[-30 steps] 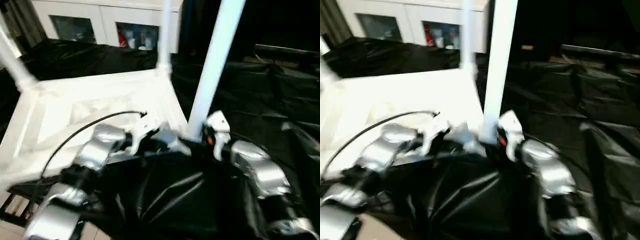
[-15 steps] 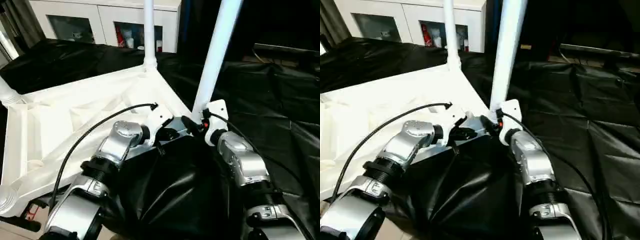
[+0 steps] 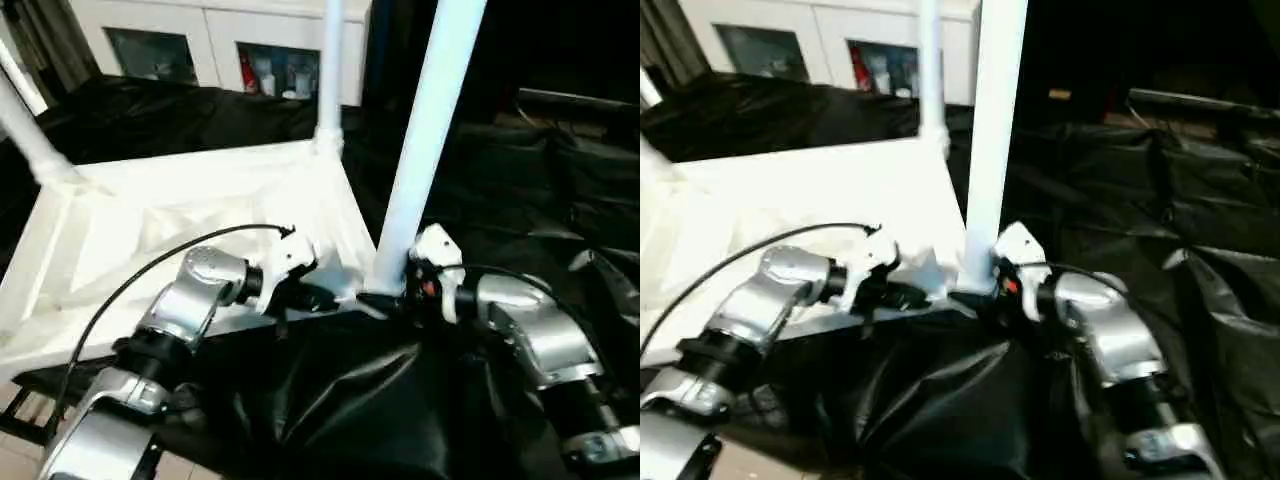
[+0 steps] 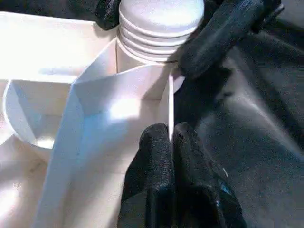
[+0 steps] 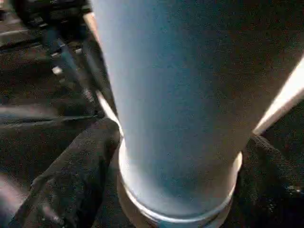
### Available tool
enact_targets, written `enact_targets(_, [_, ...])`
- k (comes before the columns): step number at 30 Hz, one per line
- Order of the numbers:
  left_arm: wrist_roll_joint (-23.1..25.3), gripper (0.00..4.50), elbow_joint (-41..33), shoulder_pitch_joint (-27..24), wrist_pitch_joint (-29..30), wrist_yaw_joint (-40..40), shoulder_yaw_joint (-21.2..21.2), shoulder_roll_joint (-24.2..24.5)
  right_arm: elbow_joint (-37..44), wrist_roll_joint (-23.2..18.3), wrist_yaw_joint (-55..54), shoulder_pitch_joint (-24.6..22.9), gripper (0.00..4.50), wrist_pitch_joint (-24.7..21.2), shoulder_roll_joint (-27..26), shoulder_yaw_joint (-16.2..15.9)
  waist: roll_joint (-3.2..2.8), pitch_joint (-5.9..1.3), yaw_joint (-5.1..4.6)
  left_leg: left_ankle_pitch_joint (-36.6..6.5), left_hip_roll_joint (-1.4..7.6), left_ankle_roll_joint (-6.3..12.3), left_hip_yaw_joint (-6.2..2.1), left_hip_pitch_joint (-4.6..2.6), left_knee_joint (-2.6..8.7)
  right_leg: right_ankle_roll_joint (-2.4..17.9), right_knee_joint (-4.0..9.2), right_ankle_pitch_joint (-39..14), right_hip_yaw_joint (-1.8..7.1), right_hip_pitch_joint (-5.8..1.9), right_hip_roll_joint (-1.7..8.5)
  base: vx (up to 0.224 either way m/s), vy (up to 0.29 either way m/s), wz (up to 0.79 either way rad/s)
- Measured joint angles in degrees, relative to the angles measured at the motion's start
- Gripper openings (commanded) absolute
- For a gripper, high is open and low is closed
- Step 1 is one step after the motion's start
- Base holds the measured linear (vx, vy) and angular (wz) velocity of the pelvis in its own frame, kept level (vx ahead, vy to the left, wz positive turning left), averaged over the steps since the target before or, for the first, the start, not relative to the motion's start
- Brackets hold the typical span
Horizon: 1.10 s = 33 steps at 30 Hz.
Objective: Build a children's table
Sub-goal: Rotate leg to tighten
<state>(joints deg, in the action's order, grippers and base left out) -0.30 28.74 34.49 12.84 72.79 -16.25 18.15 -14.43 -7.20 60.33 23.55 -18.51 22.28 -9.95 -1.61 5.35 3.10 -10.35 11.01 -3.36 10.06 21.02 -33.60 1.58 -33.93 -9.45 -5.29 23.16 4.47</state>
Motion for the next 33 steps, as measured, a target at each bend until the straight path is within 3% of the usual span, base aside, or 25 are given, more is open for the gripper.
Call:
enact_targets(2, [-0.01,0.0,-0.44,-0.15,-0.01,0.91,-0.16,0.32,0.33,-0.12,0.97,-0.09,2.98,-0.29,0.38,-0.02,0.0,0.0,0.27,0.0,0.01,0.0,0.0,-0.01,0.0,0.0,-0.04,0.0,0.0,0.0,0.0,0.0,0.0,0.0])
enact_targets(9, [0.05,0.0,-0.33,-0.15,0.11,-0.45,0.14,0.29,0.25,-0.25,-1.43,-0.48,2.76,-1.49,-1.24,0.9,0.03,0.01,0.24,0.01,0.01,0.0,0.0,-0.02,-0.02,0.0,-0.07,0.0,0.0,0.0,0.0,0.0,0.0,0.0])
enact_targets(12, [0.78,0.0,0.55,0.0,1.39,-5.03,1.25,-1.12,-1.81,0.92,-9.29,-0.22,2.75,-1.35,-5.53,2.92,0.05,-0.01,-0.29,0.01,0.0,-0.01,-0.01,-0.06,-0.05,-0.02,-0.06,-0.01,0.0,-0.02,0.0,0.0,0.0,0.0])
enact_targets(17, [3.41,0.0,6.32,4.47,3.85,-17.69,3.02,-7.59,-9.31,3.13,-29.49,4.1,2.74,-0.81,-14.43,8.65,0.06,-0.03,-1.23,0.01,-0.05,-0.02,-0.02,-0.08,-0.22,-0.25,-0.02,-0.14,0.07,-0.05,0.01,0.0,0.0,0.0])
enact_targets(23, [3.92,0.0,8.93,6.66,5.52,-25.39,4.05,-11.96,-13.94,3.41,-38.53,6.76,2.74,1.68,-17.13,11.17,-0.03,-0.06,-1.15,0.0,-0.06,-0.01,-0.02,-0.06,-0.17,0.04,-0.01,0.04,0.08,-0.09,0.02,0.0,0.0,0.0])
enact_targets(24, [3.92,0.0,8.93,6.7,5.52,-25.5,4.05,-12.01,-13.97,3.41,-38.62,6.76,3.3,1.81,-17.22,11.31,-0.05,-0.08,-1.13,0.0,-0.06,-0.01,-0.02,-0.05,-0.13,0.04,0.0,0.04,0.08,-0.09,0.02,0.0,0.0,0.0])
enact_targets(33, [4.01,0.0,7.96,5.99,4.05,-21.64,3.57,-10.48,-12.65,3.26,-30.44,5.69,3.81,3.17,-14.64,10.16,-0.12,-0.04,-1.14,0.0,-0.06,0.0,-0.02,0.0,0.06,0.01,0.03,0.02,0.05,0.01,0.01,0.0,0.0,0.0])
